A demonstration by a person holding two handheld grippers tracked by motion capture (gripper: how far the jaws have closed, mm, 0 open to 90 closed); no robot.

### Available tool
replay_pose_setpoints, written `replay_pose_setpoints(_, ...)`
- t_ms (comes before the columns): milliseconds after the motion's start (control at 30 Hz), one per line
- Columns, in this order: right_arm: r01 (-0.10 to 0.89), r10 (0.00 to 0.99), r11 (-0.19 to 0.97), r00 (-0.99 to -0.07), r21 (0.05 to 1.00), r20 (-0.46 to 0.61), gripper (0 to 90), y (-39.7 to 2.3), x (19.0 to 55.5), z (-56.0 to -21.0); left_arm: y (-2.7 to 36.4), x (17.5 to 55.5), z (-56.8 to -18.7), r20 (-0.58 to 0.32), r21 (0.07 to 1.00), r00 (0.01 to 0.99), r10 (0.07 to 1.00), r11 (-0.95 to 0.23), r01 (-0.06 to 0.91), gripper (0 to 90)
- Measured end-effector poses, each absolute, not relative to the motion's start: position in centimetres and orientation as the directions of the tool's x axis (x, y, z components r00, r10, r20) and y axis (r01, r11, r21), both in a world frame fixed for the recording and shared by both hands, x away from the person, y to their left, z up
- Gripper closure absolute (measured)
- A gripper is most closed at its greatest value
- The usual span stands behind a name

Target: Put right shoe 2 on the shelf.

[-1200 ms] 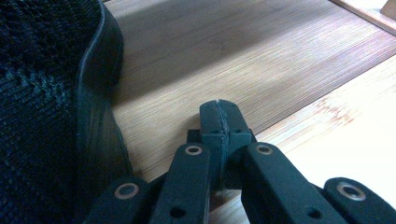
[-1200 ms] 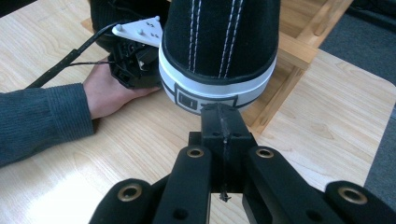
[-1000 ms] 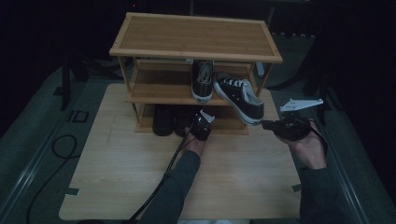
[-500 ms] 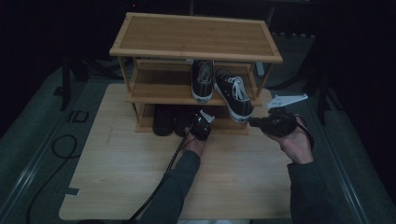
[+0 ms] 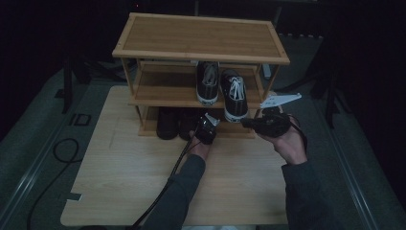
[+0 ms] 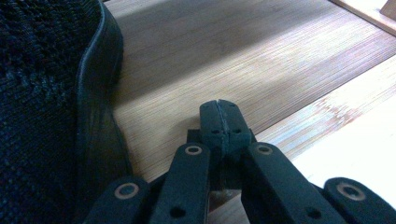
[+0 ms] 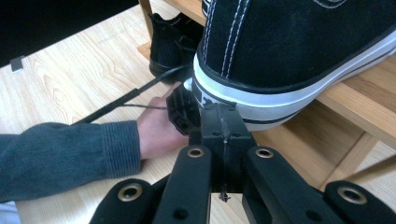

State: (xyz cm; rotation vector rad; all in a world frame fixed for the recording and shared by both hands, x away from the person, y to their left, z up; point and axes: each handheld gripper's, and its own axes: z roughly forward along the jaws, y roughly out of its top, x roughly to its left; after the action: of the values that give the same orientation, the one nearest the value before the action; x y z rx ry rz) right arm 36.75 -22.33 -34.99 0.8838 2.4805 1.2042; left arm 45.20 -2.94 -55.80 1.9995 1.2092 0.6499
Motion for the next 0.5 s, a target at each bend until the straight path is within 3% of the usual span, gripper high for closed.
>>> replay_pose_setpoints(500, 0.426, 0.635, 0.456, -0.771, 0.781, 0.05, 90.0, -21.3, 38.1, -35.4, -2.9, 45.2, -55.8, 0.061, 0.775, 0.441, 0.896, -0.321, 0.545, 90.0)
